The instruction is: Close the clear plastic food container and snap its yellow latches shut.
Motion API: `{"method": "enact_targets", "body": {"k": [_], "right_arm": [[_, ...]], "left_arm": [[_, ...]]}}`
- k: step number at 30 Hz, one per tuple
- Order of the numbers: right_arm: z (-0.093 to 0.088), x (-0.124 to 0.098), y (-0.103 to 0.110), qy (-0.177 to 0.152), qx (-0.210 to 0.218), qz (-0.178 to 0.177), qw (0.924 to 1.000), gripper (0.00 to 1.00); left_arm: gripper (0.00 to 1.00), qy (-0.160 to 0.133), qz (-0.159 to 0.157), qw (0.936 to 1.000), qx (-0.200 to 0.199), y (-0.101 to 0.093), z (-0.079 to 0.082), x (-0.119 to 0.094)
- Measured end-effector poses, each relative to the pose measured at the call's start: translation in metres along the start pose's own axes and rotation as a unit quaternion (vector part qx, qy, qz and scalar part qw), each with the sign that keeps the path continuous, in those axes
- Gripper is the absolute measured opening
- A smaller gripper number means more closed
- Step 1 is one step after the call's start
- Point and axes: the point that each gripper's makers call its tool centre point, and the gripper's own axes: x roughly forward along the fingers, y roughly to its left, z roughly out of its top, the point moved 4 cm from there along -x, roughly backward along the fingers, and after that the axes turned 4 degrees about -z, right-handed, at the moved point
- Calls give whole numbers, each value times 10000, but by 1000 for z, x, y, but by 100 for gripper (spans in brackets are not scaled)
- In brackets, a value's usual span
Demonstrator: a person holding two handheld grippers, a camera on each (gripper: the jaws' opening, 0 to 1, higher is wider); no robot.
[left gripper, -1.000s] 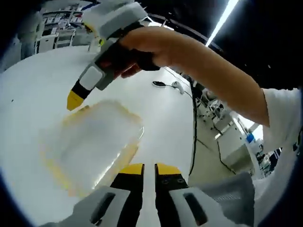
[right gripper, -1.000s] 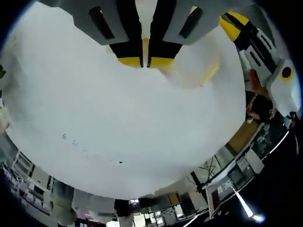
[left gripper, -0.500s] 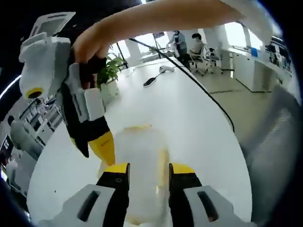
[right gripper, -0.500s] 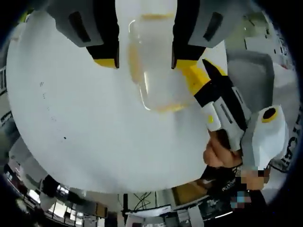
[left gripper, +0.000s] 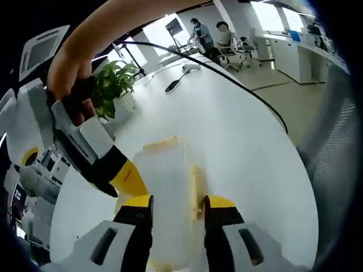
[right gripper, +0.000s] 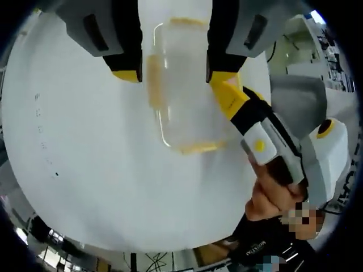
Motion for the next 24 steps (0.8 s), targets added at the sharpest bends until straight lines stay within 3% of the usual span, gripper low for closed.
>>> {"method": "enact_targets", "body": {"k": [15,24], "right_arm": [[6,2,-2,186,15,174,9997,37],[5,3,-1,281,19,150,9995,36]], "left_arm": [[27,-36,-12,9999,-152,0,-2,1],[21,-167,-60,9997,-158,-1,-2,1]]}}
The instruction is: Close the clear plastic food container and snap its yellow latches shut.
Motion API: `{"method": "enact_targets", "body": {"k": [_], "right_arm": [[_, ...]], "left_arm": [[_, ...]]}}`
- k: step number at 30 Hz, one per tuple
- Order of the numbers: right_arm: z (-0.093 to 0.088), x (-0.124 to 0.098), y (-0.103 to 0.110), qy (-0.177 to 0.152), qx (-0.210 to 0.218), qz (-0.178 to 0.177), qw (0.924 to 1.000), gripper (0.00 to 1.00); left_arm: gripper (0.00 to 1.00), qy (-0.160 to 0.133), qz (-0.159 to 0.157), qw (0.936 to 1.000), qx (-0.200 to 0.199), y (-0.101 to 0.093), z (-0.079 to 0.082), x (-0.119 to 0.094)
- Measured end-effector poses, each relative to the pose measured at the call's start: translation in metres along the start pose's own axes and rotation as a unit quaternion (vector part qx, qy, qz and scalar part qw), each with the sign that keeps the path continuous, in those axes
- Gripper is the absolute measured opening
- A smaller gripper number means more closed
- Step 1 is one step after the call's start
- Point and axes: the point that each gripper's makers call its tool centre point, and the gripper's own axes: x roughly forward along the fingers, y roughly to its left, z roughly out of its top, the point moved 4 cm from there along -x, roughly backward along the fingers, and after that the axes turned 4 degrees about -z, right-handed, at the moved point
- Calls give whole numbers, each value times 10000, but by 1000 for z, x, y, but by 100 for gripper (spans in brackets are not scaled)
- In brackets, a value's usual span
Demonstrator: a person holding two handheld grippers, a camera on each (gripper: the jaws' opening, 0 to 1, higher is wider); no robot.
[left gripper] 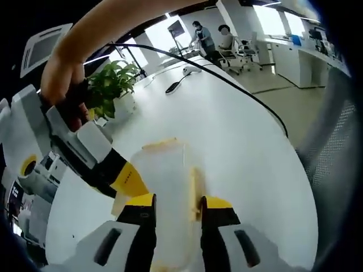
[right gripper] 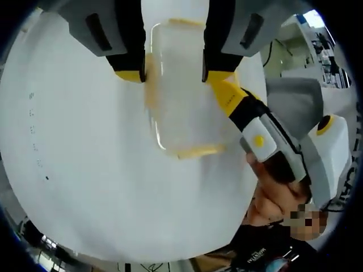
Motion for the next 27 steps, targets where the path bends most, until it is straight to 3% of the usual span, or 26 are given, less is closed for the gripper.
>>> {"method": "enact_targets", "body": {"k": [1,2,4,6,16,18,21,23,25,27], "right_arm": [[0,0,0,-11,7,7,10000,36],[-1,0,0,-27,18,19,10000,36],[-1,1,1,-62,29,36,10000,36],[0,1,1,-36,12,26,10000,36],[2,2,2,281,-34,27,9996,35],[1,2,2,279,-17,42,9996,35],[0,2,2,276,-24,22,9996,35],[0,2,2,278,-29,33,9996,35],[-1,5,2,263,90,125,9995,33],[1,6,-3,241,-14,260,9994,33]], "left_arm": [[19,-147,-79,9998,-66,0,4,0],[19,-39,-46,9998,-199,0,1,-1],[19,-91,-9,9999,97,-1,1,0],[18,-132,-20,9999,-25,-1,0,0],[17,-157,43,9998,135,-1,0,2],[15,-50,110,9998,176,-6,-4,7],[15,-152,75,9998,87,-4,-4,4],[16,-133,84,9995,291,-3,-2,3],[16,-117,45,9998,143,-3,-2,3],[16,-137,93,9995,257,-3,-1,3]]}}
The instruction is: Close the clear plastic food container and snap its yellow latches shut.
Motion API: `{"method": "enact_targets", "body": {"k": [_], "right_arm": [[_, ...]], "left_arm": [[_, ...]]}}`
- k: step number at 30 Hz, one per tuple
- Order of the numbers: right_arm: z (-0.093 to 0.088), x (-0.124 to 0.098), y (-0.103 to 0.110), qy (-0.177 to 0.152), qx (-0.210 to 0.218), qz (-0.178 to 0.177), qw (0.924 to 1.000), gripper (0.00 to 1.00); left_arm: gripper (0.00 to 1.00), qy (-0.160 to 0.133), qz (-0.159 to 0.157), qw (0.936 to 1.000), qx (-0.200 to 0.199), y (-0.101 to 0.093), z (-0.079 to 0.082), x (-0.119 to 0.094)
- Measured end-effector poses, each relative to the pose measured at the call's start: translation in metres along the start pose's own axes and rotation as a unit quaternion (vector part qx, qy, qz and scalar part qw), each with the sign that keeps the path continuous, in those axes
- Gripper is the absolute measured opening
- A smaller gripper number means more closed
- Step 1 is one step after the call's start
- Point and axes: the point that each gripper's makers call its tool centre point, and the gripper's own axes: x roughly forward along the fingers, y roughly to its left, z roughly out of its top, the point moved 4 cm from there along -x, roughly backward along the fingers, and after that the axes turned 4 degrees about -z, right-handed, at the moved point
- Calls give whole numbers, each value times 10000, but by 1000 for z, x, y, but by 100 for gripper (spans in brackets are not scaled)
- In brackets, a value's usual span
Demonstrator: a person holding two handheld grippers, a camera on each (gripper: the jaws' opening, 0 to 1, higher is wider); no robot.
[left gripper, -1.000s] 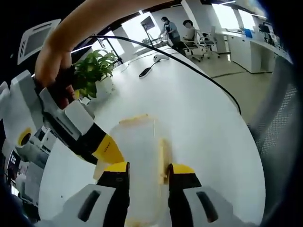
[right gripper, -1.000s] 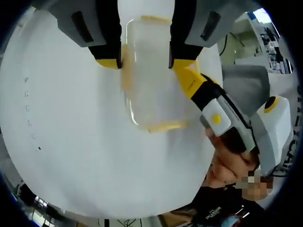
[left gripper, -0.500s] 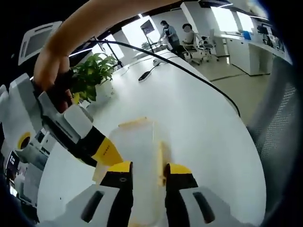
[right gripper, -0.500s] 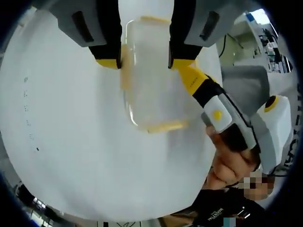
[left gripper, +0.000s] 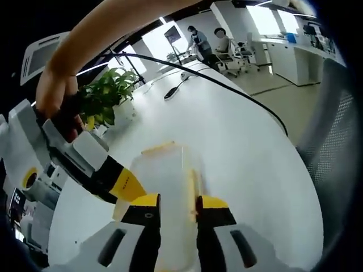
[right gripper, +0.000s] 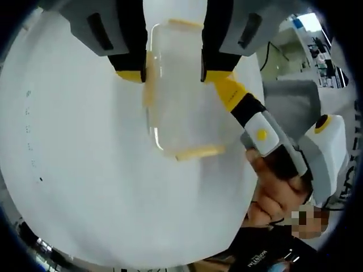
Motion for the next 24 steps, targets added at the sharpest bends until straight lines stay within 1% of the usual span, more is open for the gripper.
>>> {"method": "enact_targets", "body": {"k": [6,10,12,14,16,18,19,20,22,24], "right_arm": [[5,3,0,251,-66,-18,9997,34],[4,2,1,268,-74,1,9996,35],[3,1,2,170,-55,-29,9998,35],[1,-1,4,-18,-74,-118,9999,35],[0,-3,6,-191,-168,-205,9995,35],[2,-5,7,-405,-411,-352,9977,35],[1,-6,7,-464,-426,-396,9972,35],[-1,-7,8,-490,-345,-475,9971,35],[-2,-10,10,-538,-182,-678,9961,35],[-1,-11,10,-639,-155,-863,9941,32]], "left_arm": [[16,-36,27,10000,33,1,1,-1],[17,-19,65,10000,56,0,1,-1],[18,-4,97,9999,60,0,2,-1],[18,26,148,9998,128,-2,2,-1],[19,28,162,9998,144,-1,2,-1],[19,7,203,9996,174,-1,2,-2],[19,-15,225,9996,148,-1,3,-2],[19,-99,245,9996,-63,0,3,-3],[19,-94,211,9997,-97,2,4,-3],[21,-7,203,9997,-104,2,3,-4]]}}
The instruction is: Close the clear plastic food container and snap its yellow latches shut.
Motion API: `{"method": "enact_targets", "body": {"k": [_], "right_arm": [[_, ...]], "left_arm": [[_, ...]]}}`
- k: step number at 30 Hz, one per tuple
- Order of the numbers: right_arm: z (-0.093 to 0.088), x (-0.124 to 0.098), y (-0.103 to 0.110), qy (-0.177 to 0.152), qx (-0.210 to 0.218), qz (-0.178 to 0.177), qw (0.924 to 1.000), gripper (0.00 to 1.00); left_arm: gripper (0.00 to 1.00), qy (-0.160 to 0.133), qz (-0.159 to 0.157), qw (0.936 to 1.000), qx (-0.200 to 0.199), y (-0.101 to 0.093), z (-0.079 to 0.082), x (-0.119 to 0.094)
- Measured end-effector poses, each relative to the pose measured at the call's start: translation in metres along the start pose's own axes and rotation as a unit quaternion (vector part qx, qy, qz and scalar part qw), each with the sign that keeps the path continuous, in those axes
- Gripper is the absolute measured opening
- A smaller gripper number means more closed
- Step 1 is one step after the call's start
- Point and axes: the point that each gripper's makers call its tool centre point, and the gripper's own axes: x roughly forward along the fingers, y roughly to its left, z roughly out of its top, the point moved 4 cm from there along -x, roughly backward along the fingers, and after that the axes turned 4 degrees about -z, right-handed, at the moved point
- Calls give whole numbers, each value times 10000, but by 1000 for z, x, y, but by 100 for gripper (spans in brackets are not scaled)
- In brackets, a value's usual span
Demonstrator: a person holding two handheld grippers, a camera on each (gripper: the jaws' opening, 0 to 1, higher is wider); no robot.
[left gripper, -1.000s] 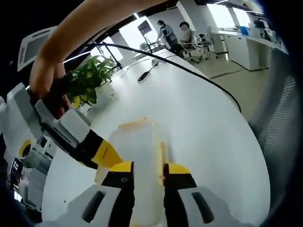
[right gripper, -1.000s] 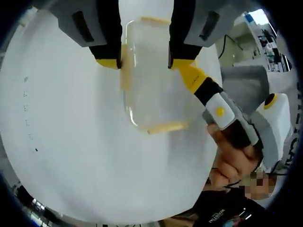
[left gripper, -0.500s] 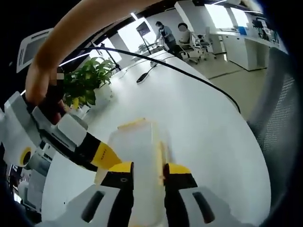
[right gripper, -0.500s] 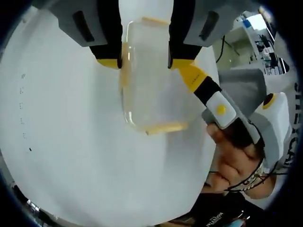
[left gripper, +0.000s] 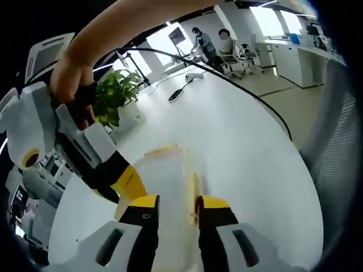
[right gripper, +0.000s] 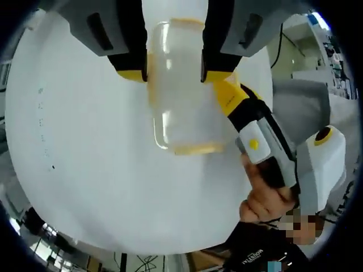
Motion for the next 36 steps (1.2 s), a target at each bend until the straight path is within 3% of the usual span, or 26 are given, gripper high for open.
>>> {"method": "enact_targets", "body": {"k": [4,7,11,17,19,20,22,26,29,33,36], "right_arm": [[-2,-14,-3,-169,51,-272,9995,39],[-7,-24,-2,-287,-19,-406,9988,44],[-16,-34,4,-436,-42,-527,9977,54],[-35,-34,14,-491,-103,-577,9971,65],[-41,-33,16,-517,-94,-573,9970,72],[-45,-31,17,-532,-74,-599,9968,78],[-52,-28,18,-577,-66,-628,9963,83],[-64,-20,25,-633,19,-451,9970,86],[-69,-14,28,-786,81,-340,9963,95],[-74,-4,32,-865,110,-218,9960,94],[-79,2,30,-851,137,-239,9960,93]], "left_arm": [[37,97,-197,9985,-500,-5,-9,-10],[38,174,-186,9981,-555,-3,-15,-20],[46,-112,-138,9982,-576,2,-14,-36],[67,-369,59,9974,-617,25,-12,-45],[71,-262,109,9976,-636,34,-17,-45],[73,56,91,9985,-538,38,-26,-44],[78,289,144,9988,-364,45,-35,-42],[86,274,-276,9960,-803,43,-42,-35],[92,245,-453,9962,-704,42,-45,-28],[93,498,-621,9950,-603,39,-53,-19],[92,524,-686,9943,-633,39,-53,-14]]}}
